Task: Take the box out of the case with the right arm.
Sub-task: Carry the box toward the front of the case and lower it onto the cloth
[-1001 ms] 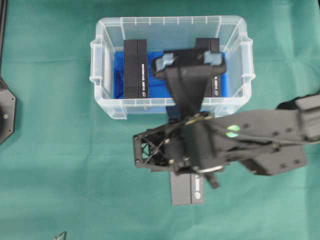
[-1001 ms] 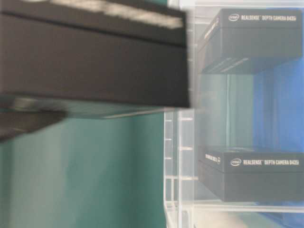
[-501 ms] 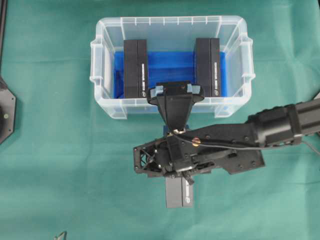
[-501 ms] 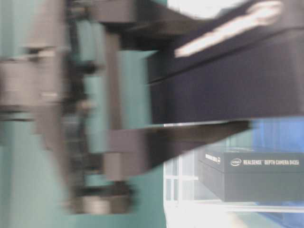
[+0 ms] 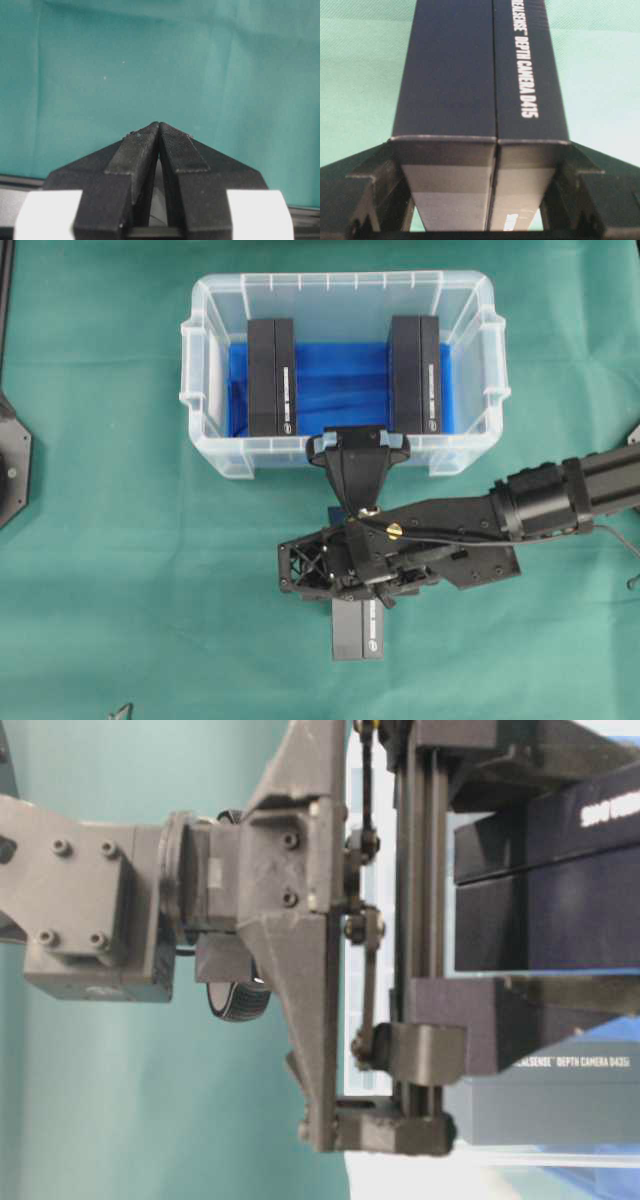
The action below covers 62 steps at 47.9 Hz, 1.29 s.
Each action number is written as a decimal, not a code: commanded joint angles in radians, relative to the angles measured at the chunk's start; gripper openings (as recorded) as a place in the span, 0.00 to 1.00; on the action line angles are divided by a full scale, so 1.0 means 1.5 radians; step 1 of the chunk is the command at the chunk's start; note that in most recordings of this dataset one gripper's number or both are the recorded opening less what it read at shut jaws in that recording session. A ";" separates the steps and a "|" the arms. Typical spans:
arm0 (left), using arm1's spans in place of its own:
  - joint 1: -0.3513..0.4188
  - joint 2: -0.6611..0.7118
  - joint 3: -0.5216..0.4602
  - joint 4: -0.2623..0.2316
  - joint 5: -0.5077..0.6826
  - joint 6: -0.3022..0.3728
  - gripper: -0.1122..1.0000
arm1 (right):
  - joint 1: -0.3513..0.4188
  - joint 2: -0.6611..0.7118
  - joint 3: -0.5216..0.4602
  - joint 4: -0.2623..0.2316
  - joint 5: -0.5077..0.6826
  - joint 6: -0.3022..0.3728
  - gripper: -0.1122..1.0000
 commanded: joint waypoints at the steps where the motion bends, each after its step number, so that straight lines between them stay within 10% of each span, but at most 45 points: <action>1: -0.001 0.004 -0.013 0.003 -0.004 0.001 0.12 | 0.001 -0.018 -0.008 0.003 -0.001 -0.001 0.69; 15: -0.002 0.004 -0.013 0.003 -0.005 0.001 0.12 | 0.002 -0.018 -0.008 0.010 -0.001 -0.001 0.70; 25: -0.001 0.004 -0.013 0.003 -0.005 0.000 0.12 | 0.002 -0.018 -0.008 0.006 0.001 -0.001 0.94; 62: -0.001 0.006 -0.014 0.003 -0.005 0.000 0.12 | 0.002 -0.054 -0.089 -0.015 0.098 0.005 0.92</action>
